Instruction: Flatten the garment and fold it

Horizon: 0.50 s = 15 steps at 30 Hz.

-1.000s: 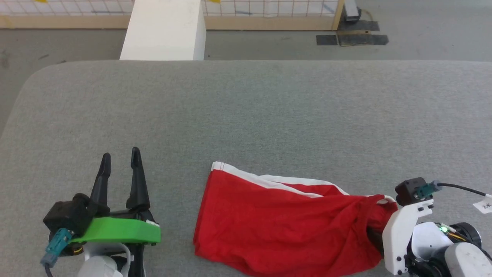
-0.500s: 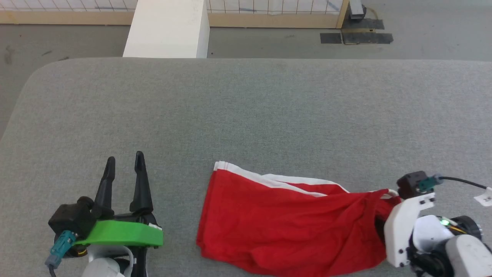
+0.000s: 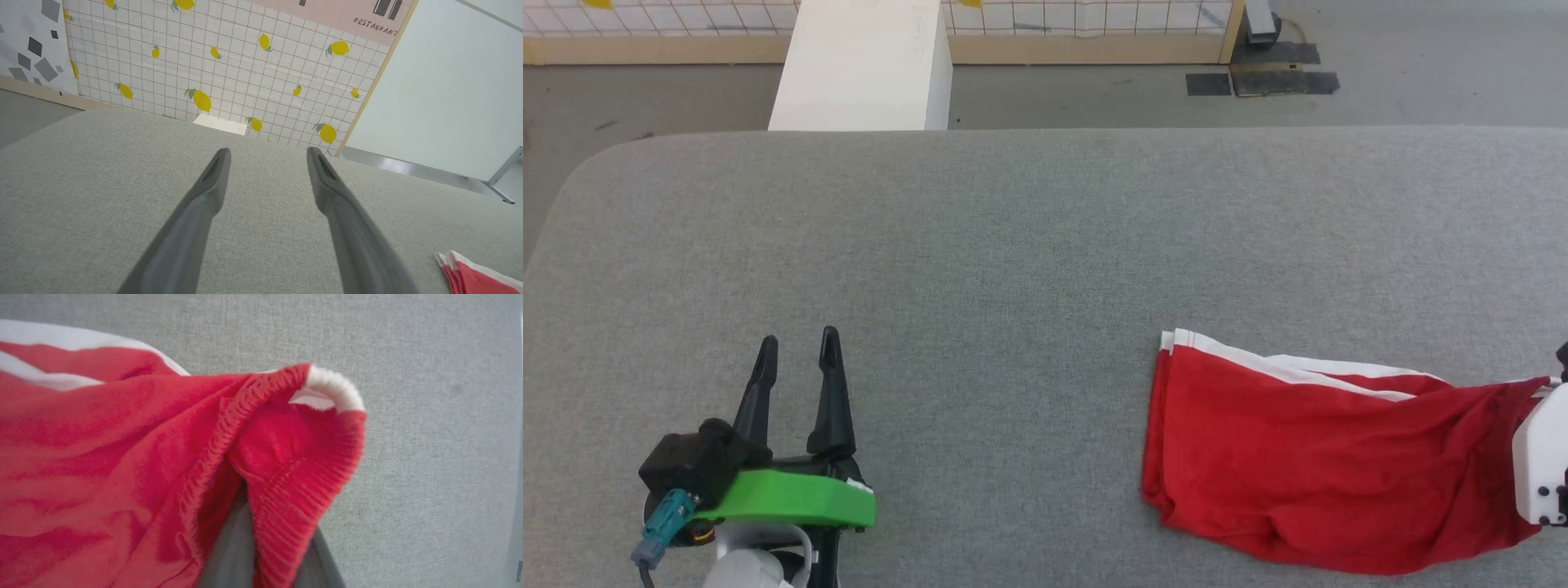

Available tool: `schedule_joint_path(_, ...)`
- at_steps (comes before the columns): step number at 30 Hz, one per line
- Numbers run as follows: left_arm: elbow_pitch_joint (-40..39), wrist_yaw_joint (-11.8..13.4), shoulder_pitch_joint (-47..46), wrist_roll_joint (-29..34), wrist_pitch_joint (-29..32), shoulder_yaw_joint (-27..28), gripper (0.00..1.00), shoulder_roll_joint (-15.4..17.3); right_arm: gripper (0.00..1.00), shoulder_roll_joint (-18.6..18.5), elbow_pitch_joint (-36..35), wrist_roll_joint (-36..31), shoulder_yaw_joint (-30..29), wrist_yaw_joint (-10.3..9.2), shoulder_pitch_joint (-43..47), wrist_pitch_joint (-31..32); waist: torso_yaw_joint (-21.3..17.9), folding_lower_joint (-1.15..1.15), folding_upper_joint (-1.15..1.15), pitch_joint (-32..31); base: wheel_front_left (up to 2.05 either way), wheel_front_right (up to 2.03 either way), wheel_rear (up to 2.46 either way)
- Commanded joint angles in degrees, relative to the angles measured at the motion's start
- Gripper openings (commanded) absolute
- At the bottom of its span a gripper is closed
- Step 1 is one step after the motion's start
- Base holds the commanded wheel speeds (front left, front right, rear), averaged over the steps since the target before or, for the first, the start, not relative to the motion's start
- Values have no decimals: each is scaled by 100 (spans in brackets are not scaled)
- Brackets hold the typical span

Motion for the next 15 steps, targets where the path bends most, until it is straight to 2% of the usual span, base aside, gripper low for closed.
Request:
schedule_joint_path(1,27,-27,-73,44,-21,23,100,-30,0,-44,-6,-50,27,-11,-123,45,-16,0,0,-38,0,0,0)
schedule_joint_path(5,53,-27,-13,43,-21,51,100,-42,0,-174,-326,49,319,-11,-71,512,-33,0,0,-130,0,0,0)
schedule_joint_path(10,69,-12,46,-19,-21,66,100,-53,0,-229,-1438,582,609,-11,89,1516,-44,0,0,-210,0,0,0)
schedule_joint_path(11,66,-1,49,-32,-21,65,100,-55,0,-177,-1715,698,652,-11,110,1675,-47,0,0,-215,0,0,0)
schedule_joint_path(12,54,25,47,-61,-21,40,100,-59,0,38,-2244,865,779,-11,151,1980,-38,0,0,-199,0,0,0)
schedule_joint_path(15,37,34,30,-90,-21,-8,100,-61,0,418,-2485,901,937,-11,159,2084,5,0,0,-154,0,0,0)
